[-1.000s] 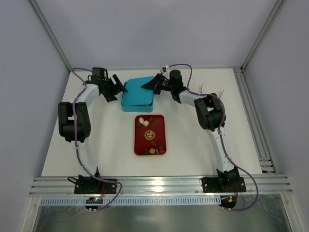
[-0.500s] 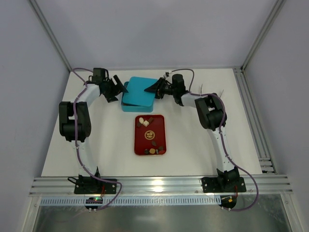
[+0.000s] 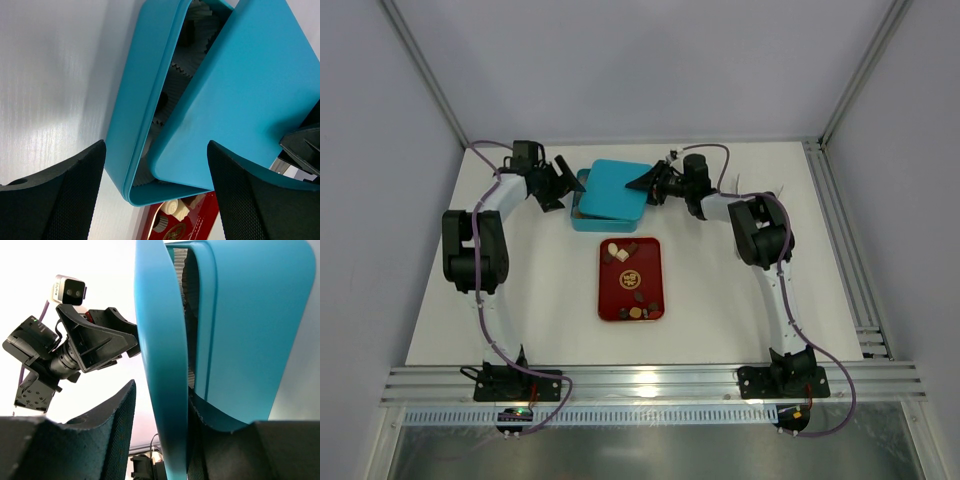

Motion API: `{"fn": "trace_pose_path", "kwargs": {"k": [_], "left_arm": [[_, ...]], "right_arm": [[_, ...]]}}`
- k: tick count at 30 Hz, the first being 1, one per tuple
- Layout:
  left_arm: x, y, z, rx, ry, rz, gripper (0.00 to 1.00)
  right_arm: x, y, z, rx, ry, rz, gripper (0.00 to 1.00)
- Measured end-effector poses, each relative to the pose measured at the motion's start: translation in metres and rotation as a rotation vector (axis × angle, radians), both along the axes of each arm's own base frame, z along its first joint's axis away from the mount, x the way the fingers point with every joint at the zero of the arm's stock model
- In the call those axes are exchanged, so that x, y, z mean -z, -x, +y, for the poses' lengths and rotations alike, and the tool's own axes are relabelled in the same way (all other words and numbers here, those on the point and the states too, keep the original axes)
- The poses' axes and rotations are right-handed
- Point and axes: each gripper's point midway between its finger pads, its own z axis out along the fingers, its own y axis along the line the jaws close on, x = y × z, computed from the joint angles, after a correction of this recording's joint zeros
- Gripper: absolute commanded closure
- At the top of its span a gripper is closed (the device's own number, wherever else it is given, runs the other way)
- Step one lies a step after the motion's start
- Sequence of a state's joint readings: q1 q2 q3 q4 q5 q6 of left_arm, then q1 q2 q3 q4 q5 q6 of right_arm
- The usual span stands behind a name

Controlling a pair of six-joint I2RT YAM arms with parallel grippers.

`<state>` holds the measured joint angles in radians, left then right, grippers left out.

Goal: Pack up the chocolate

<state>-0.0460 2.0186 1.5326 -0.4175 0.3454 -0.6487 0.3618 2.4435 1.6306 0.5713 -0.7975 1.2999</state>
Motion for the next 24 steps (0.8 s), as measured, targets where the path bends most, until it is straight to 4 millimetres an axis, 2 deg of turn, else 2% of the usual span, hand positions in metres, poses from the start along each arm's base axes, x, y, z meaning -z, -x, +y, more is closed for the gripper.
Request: {"fn": "trace_pose_path", "kwargs": {"k": [8, 14, 24], "left_arm": [[0.0, 0.0, 0.0, 0.001, -0.001, 0.0, 0.2], [0.0, 0.0, 0.0, 0.002, -0.001, -0.001, 0.2], [0.0, 0.0, 0.0, 0.002, -0.001, 0.0, 0.2]], "right_arm": [[-0.006, 0.003, -0.002, -0.01, 0.035, -0.013, 0.57], [0.001, 0.007, -0.005, -0.018, 0.08, -0.004, 0.55], [0.0, 0.011, -0.011, -0.024, 0.111, -0.01, 0.53]]}}
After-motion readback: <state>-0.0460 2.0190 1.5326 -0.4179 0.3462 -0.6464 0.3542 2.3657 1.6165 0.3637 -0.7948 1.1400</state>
